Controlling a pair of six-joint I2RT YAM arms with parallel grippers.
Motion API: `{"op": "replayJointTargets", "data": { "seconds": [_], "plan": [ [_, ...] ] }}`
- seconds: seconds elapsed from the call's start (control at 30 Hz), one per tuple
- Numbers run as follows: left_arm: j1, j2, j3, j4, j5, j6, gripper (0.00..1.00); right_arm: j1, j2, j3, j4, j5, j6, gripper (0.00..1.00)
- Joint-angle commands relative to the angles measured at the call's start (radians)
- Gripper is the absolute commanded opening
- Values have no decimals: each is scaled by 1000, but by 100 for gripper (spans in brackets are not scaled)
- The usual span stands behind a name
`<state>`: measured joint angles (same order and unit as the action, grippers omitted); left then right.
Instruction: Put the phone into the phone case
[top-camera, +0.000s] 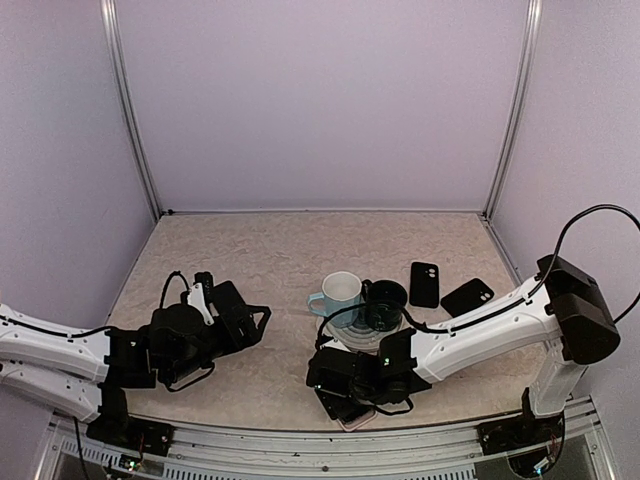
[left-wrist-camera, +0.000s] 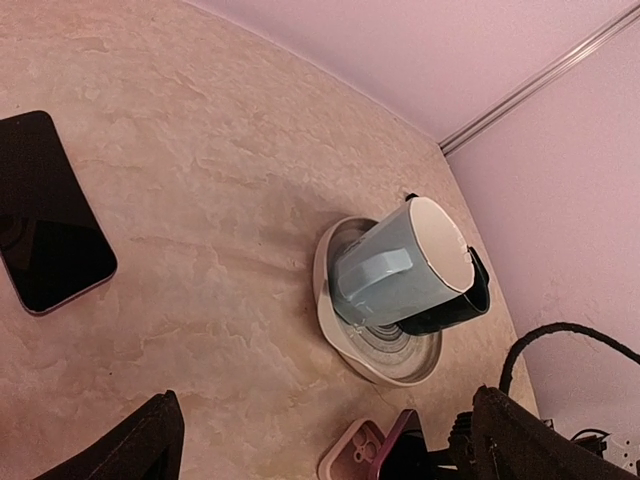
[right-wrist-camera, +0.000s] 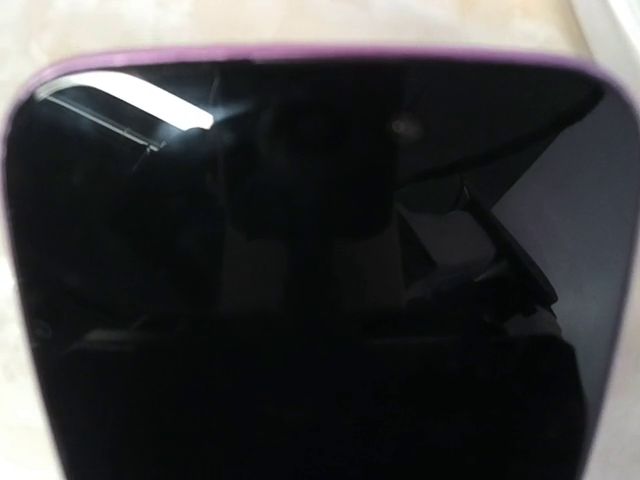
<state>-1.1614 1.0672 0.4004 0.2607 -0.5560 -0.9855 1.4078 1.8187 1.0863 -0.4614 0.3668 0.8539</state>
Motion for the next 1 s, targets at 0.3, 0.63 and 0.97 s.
{"op": "replayJointTargets", "data": {
  "seconds": [0.3, 0.63, 0.97],
  "plan": [
    [17, 10, 31, -25, 17, 32, 99, 4, 22, 78, -117, -60, -7, 79],
    [30, -6, 22, -31, 22, 41, 99, -4, 36, 75, -108, -70, -21, 87],
    [37, -12, 21, -35, 28, 45, 99, -31, 105, 215, -282, -153, -30, 99]
  ]
}}
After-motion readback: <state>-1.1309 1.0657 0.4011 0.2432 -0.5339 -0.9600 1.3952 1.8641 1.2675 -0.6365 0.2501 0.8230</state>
